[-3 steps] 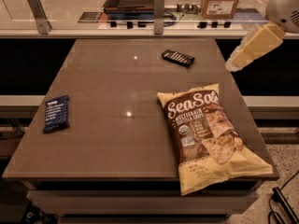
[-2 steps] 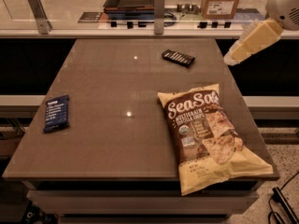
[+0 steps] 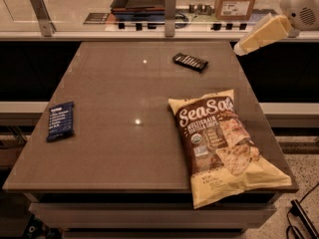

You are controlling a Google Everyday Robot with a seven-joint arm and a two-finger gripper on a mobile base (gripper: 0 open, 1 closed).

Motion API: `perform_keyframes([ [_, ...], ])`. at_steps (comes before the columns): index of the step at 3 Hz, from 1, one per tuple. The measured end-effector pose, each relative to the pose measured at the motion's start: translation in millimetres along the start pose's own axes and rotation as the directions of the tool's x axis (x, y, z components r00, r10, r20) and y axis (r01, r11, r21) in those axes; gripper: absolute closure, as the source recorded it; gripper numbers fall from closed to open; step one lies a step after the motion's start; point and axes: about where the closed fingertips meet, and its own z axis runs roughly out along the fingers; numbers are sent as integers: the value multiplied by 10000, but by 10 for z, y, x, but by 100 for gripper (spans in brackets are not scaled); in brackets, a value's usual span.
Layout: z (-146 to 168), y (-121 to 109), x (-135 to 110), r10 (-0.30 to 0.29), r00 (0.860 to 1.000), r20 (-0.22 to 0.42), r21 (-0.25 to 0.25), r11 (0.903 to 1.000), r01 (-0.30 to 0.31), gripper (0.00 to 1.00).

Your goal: Move rxbar chocolate near rxbar blueberry

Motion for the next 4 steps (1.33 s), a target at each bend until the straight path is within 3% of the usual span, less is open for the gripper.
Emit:
perform_keyframes([
  [1, 251, -148, 89, 402, 9984, 389, -161, 9991, -396, 0],
  [2, 565, -291, 194, 748, 9967, 316, -522, 9960, -731, 0],
  [3, 853, -376, 271, 1046, 9945, 25, -969, 9899, -1039, 0],
  [4, 1136, -374, 322, 1522, 9880, -280, -1448, 9773, -1547, 0],
])
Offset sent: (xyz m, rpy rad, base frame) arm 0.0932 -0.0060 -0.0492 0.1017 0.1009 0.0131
